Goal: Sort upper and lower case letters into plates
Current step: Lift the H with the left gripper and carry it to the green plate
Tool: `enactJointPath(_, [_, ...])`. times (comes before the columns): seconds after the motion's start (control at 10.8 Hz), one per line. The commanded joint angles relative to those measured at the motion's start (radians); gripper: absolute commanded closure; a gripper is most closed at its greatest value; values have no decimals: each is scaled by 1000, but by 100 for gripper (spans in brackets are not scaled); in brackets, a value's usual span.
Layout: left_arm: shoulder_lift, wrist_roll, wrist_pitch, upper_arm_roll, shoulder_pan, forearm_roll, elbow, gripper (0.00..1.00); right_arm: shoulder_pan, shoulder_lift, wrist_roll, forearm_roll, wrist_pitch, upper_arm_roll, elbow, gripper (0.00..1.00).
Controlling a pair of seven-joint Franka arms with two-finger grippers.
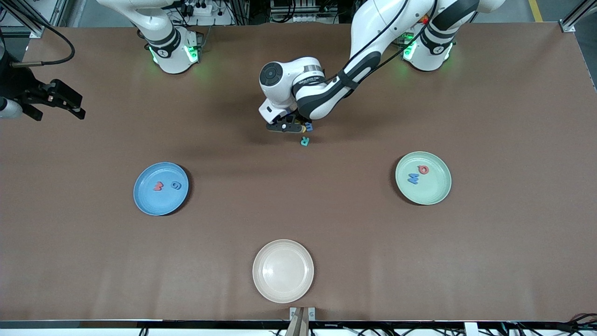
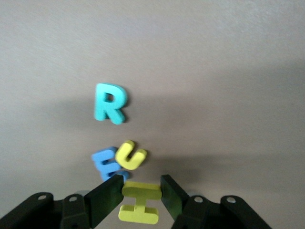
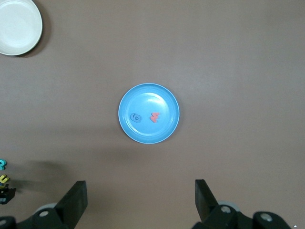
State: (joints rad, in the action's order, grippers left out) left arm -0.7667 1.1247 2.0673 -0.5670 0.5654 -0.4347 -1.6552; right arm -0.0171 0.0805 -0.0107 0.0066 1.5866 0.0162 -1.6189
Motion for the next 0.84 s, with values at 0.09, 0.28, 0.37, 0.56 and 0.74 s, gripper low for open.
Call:
enactJointPath(0.09, [53, -181, -91, -8, -96, 31, -29, 87, 14, -5, 14, 24, -7, 11, 19, 0])
enactJointPath(0.28, [69, -372, -163, -19, -195, 30, -38, 87, 8, -13, 14, 23, -4, 28, 14, 0])
enactJointPath(0.37, [79, -454, -179, -18, -243, 24, -47, 87, 9, -21, 14, 23, 3, 33, 14, 0])
enactJointPath(0.56, [84, -567, -182, -17, -330, -37, -83, 87, 9, -27, 15, 21, 10, 33, 14, 0])
enactJointPath(0.74, [96, -611, -174, -21, -406, -152, -161, 87, -10, -40, 17, 23, 13, 45, 11, 0])
